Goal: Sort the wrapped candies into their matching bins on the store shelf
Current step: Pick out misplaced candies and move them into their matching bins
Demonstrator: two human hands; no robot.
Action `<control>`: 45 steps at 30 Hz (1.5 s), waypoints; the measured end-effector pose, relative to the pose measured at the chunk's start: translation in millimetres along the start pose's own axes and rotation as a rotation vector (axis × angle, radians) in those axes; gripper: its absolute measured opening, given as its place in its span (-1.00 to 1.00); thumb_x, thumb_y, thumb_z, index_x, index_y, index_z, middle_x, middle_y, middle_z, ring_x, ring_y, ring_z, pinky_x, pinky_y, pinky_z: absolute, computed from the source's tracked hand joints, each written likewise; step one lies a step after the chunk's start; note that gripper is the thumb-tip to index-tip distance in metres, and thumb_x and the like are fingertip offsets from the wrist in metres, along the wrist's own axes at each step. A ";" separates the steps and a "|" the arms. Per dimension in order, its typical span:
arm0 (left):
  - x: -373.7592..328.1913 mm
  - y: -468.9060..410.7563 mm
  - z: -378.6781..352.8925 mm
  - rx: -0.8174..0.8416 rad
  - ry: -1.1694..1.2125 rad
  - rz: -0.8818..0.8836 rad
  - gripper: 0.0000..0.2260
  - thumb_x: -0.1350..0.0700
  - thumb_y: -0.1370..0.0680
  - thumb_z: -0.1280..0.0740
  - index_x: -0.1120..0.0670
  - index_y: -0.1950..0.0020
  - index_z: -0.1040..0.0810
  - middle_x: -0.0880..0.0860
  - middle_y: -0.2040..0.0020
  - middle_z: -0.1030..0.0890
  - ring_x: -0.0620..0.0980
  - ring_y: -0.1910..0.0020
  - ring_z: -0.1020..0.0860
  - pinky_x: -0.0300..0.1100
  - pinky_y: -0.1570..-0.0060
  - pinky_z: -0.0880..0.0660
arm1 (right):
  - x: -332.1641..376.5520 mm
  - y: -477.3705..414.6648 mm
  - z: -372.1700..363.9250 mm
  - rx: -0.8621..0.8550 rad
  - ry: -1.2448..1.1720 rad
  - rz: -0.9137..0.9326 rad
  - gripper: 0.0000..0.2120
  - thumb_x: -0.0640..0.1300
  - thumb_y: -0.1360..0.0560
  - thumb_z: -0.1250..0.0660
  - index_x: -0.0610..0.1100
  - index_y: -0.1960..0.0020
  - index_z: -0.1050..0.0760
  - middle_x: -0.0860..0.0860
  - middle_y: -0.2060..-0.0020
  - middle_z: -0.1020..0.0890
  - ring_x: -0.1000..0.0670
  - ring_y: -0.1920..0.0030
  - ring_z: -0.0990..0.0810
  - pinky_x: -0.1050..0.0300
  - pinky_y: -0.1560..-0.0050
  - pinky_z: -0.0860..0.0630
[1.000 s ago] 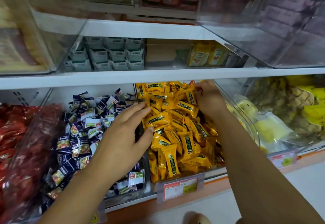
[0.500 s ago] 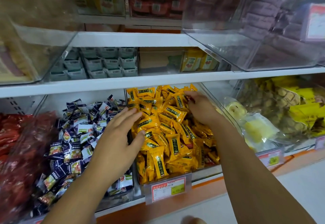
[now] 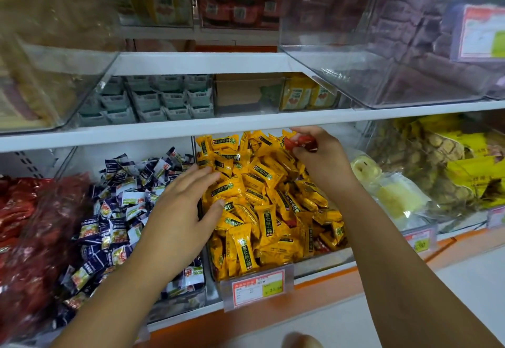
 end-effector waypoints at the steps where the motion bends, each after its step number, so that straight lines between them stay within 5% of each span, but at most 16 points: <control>1: -3.3 -0.5 0.6 -0.018 -0.013 -0.019 -0.52 -0.15 -0.53 -0.20 -0.10 -0.44 -0.38 -0.20 -0.44 -0.30 -0.23 -0.47 -0.12 -0.21 -0.43 -0.02 | 6.7 6.8 0.7 0.012 -0.056 0.010 -0.66 -0.33 -0.54 -0.28 0.08 -0.13 -0.52 0.17 0.10 -0.59 0.24 0.11 -0.56 0.43 0.20 -0.44; 3: -14.5 -1.6 2.1 -0.050 -0.023 -0.053 -0.49 -0.20 -0.49 -0.18 -0.09 -0.42 -0.40 -0.20 -0.39 -0.34 -0.23 -0.43 -0.16 -0.14 -0.45 -0.07 | 17.2 21.9 -0.6 0.074 -0.169 0.010 -0.66 -0.32 -0.54 -0.29 0.10 -0.12 -0.50 0.13 0.12 -0.64 0.19 0.07 -0.62 0.25 0.16 -0.48; 6: -36.1 -1.8 -1.1 -0.034 0.019 -0.047 -0.44 -0.25 -0.47 -0.17 -0.13 -0.45 -0.33 -0.24 -0.33 -0.35 -0.28 -0.36 -0.22 -0.26 -0.37 -0.12 | 27.1 47.1 -8.2 0.231 -0.296 -0.042 -0.64 -0.28 -0.55 -0.30 0.09 -0.23 -0.49 0.04 0.09 -0.68 0.17 0.11 -0.64 0.33 0.11 -0.48; 9: -50.1 -1.6 -9.5 -0.001 0.143 -0.013 -0.47 -0.16 -0.53 -0.25 -0.18 -0.49 -0.25 -0.16 -0.20 -0.51 -0.25 -0.10 -0.42 -0.46 0.02 -0.28 | 29.8 67.4 -21.2 0.342 -0.401 -0.083 -0.62 -0.30 -0.54 -0.30 0.05 -0.27 -0.49 -0.03 0.06 -0.69 0.04 0.03 -0.64 0.15 -0.07 -0.52; 11: -54.1 -2.4 -9.6 -0.006 0.228 -0.007 -0.51 -0.10 -0.55 -0.27 -0.20 -0.47 -0.27 -0.21 -0.09 -0.52 -0.31 0.04 -0.43 -0.52 0.09 -0.34 | 31.4 73.6 -26.7 0.338 -0.471 -0.098 -0.63 -0.34 -0.54 -0.27 0.00 -0.26 -0.50 -0.05 0.01 -0.69 -0.01 -0.04 -0.65 0.12 -0.10 -0.55; 13: -52.4 -4.2 -7.6 0.004 0.382 0.050 -0.56 -0.05 -0.55 -0.30 -0.23 -0.43 -0.33 -0.22 -0.07 -0.60 -0.25 0.11 -0.56 -0.35 0.04 -0.51 | 33.1 73.9 -29.5 0.317 -0.476 -0.087 -0.64 -0.34 -0.55 -0.26 -0.02 -0.27 -0.50 -0.02 -0.01 -0.69 0.01 -0.06 -0.64 0.14 -0.06 -0.57; 17: -42.1 -6.2 -0.1 0.032 0.622 0.182 -0.62 0.06 -0.58 -0.30 -0.17 -0.40 -0.41 -0.07 0.13 -0.69 -0.11 0.36 -0.60 -0.19 0.20 -0.55 | 45.7 77.4 -42.9 0.322 -0.370 -0.016 -0.60 -0.26 -0.59 -0.23 0.01 -0.39 -0.40 0.06 -0.04 -0.67 0.17 0.01 -0.62 0.28 0.04 -0.57; 23: -18.9 -2.2 18.3 -0.049 0.646 0.244 -0.70 0.18 -0.53 -0.38 -0.20 -0.14 -0.56 -0.08 0.19 -0.68 -0.11 0.44 -0.54 -0.20 0.27 -0.55 | 53.5 83.7 -78.1 0.485 -0.034 0.153 -0.38 -0.13 -0.62 -0.17 0.38 -0.47 0.01 0.00 -0.27 -0.46 0.02 -0.25 -0.47 -0.01 -0.26 -0.46; 25: -14.8 -0.6 21.8 -0.075 0.607 0.243 -0.73 0.20 -0.53 -0.38 -0.19 -0.03 -0.57 -0.06 0.26 -0.66 -0.16 0.46 -0.53 -0.28 0.33 -0.52 | 56.2 83.9 -71.9 0.523 0.057 0.152 -0.34 -0.14 -0.60 -0.21 0.39 -0.46 0.03 0.04 -0.32 -0.35 0.12 -0.26 -0.40 0.17 -0.22 -0.45; 27: -11.5 1.1 22.5 -0.064 0.559 0.237 -0.77 0.18 -0.54 -0.35 -0.18 -0.02 -0.56 -0.01 0.31 -0.65 -0.20 0.42 -0.55 -0.32 0.34 -0.50 | 54.3 74.4 -50.7 0.369 0.126 0.129 -0.39 -0.21 -0.59 -0.20 0.29 -0.48 -0.12 0.05 -0.32 -0.37 0.18 -0.17 -0.44 0.31 -0.03 -0.50; 30: -6.5 4.1 21.4 -0.037 0.457 0.219 -0.80 0.09 -0.57 -0.31 -0.25 -0.04 -0.51 -0.04 0.30 -0.64 -0.18 0.33 -0.58 -0.19 0.29 -0.54 | 28.0 43.2 -6.4 -0.015 0.428 -0.002 -0.55 -0.28 -0.58 -0.13 -0.02 -0.43 -0.35 -0.07 -0.29 -0.52 -0.04 -0.10 -0.55 0.13 0.01 -0.44; 32: -4.8 5.5 21.5 -0.028 0.431 0.209 -0.81 0.06 -0.57 -0.30 -0.27 -0.05 -0.50 -0.04 0.30 -0.63 -0.16 0.30 -0.59 -0.05 0.21 -0.57 | 3.0 32.2 6.9 0.015 0.611 -0.142 -0.57 -0.29 -0.55 -0.16 -0.09 -0.40 -0.36 -0.14 -0.24 -0.55 -0.16 -0.14 -0.54 0.05 -0.05 -0.44; 36: -4.1 6.7 22.7 -0.018 0.422 0.195 -0.79 0.06 -0.57 -0.31 -0.29 -0.05 -0.49 -0.06 0.26 -0.62 -0.12 0.26 -0.61 0.04 0.11 -0.58 | -29.3 29.1 -3.4 0.192 0.514 -0.238 -0.53 -0.24 -0.55 -0.19 0.08 -0.39 -0.24 -0.12 -0.13 -0.58 -0.13 0.03 -0.56 0.07 0.05 -0.46; 41: -2.6 4.7 21.8 -0.033 0.418 0.187 -0.77 0.06 -0.57 -0.31 -0.31 -0.05 -0.49 -0.09 0.24 -0.63 -0.13 0.25 -0.61 0.03 0.10 -0.59 | -30.3 23.2 -0.1 0.020 0.373 -0.172 -0.52 -0.45 -0.51 -0.15 -0.13 -0.37 -0.39 -0.07 -0.08 -0.61 -0.07 -0.14 -0.56 0.13 -0.10 -0.46; 45: -4.7 5.5 21.8 -0.035 0.416 0.173 -0.77 0.05 -0.57 -0.31 -0.31 -0.08 -0.48 -0.07 0.24 -0.62 -0.14 0.25 -0.61 -0.04 0.13 -0.58 | -19.1 27.0 8.9 -0.092 0.278 -0.063 -0.57 -0.41 -0.47 -0.26 -0.10 -0.28 -0.48 0.06 0.10 -0.61 0.03 0.00 -0.59 0.18 -0.12 -0.49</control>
Point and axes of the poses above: each hand's wrist, its own y-axis away from the middle knuckle, its own z-axis out of the back of the hand, x = y × z, the point moved 3 cm from there along -y, towards the middle knuckle
